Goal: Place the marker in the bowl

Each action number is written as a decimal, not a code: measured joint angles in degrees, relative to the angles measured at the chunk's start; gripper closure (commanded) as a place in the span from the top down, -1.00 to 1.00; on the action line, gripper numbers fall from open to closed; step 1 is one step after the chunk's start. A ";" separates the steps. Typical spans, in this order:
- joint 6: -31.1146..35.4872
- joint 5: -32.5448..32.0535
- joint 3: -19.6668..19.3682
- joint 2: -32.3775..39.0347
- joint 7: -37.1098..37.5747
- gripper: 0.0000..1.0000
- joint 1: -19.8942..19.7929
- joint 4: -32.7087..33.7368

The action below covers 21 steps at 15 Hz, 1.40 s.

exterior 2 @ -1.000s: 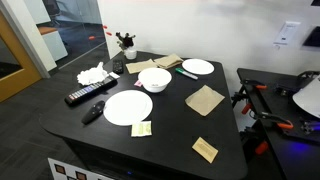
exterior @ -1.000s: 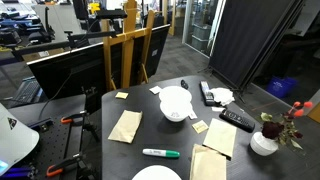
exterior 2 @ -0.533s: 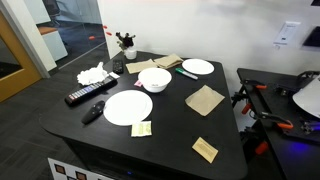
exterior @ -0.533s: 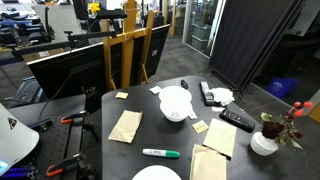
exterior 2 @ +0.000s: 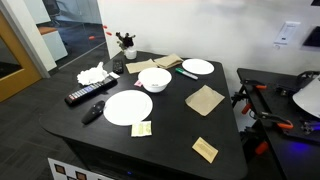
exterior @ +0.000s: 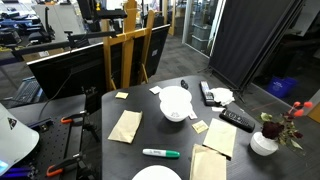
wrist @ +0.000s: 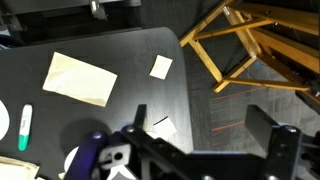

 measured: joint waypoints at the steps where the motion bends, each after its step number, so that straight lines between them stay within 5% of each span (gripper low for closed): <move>1: 0.59 -0.68 -0.31 -0.44 0.50 1.00 -1.12 -0.34; 11: 5.13 -7.32 -4.81 -2.23 3.70 1.00 -11.02 -3.38; 21: 10.46 -8.22 -12.38 4.11 0.48 1.00 -14.49 -6.35</move>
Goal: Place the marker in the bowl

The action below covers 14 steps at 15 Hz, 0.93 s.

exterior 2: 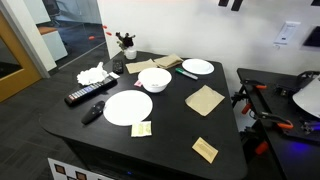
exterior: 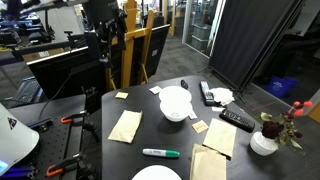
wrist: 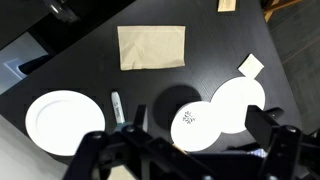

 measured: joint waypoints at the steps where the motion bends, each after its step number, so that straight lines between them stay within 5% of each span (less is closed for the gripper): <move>1: 0.24 0.00 -0.68 1.32 -0.67 1.00 -0.14 -0.02; 8: 7.46 -1.06 -3.48 11.66 -3.64 1.00 -1.19 -0.09; 14: 18.07 -8.76 -3.95 20.15 -3.45 1.00 -4.26 -0.50</move>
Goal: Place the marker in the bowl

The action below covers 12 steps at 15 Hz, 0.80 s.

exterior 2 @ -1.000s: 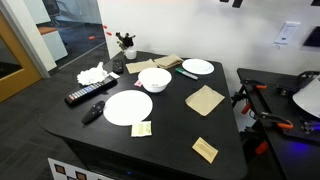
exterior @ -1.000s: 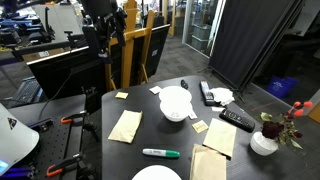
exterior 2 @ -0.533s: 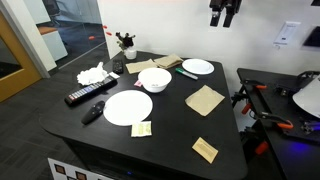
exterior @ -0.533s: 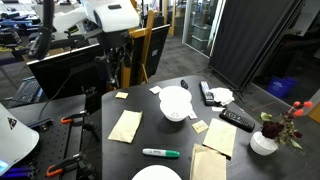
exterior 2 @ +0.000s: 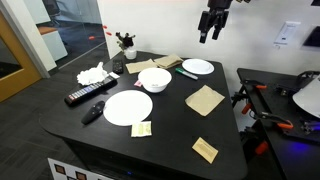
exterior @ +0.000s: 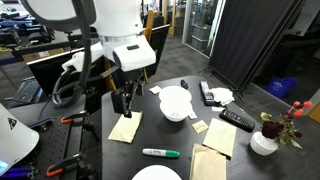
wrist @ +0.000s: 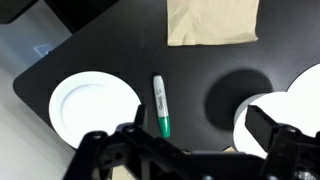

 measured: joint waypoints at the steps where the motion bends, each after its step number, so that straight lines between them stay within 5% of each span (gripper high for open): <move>1: 1.54 -1.61 -0.12 1.28 0.00 1.00 -0.40 -0.05; 6: 9.03 -10.62 -1.71 7.01 2.63 1.00 -1.51 -0.16; 12: 9.56 -11.13 -1.87 7.92 2.91 1.00 -1.71 -0.02</move>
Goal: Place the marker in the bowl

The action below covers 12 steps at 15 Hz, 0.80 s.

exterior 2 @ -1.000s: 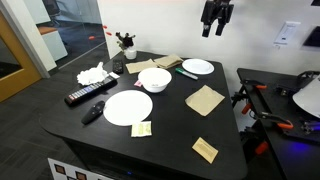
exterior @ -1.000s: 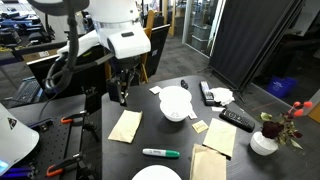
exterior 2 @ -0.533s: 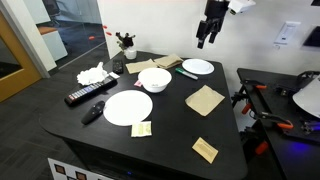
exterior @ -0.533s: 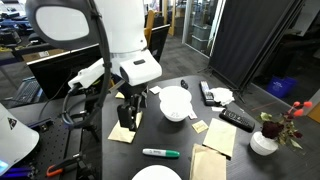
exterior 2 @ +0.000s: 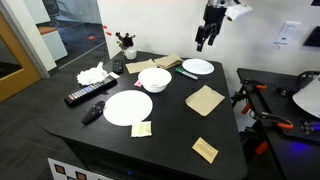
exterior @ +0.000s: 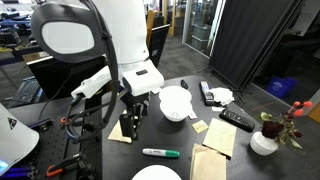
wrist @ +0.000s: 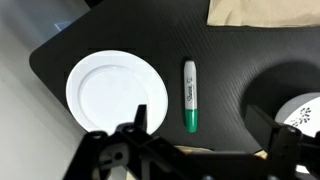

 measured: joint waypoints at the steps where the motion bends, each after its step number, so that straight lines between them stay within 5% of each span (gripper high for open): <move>1: 0.00 0.00 -0.04 0.00 0.00 1.00 0.07 -0.02; 12: 5.69 1.17 -1.45 7.48 -3.43 1.00 0.58 2.75</move>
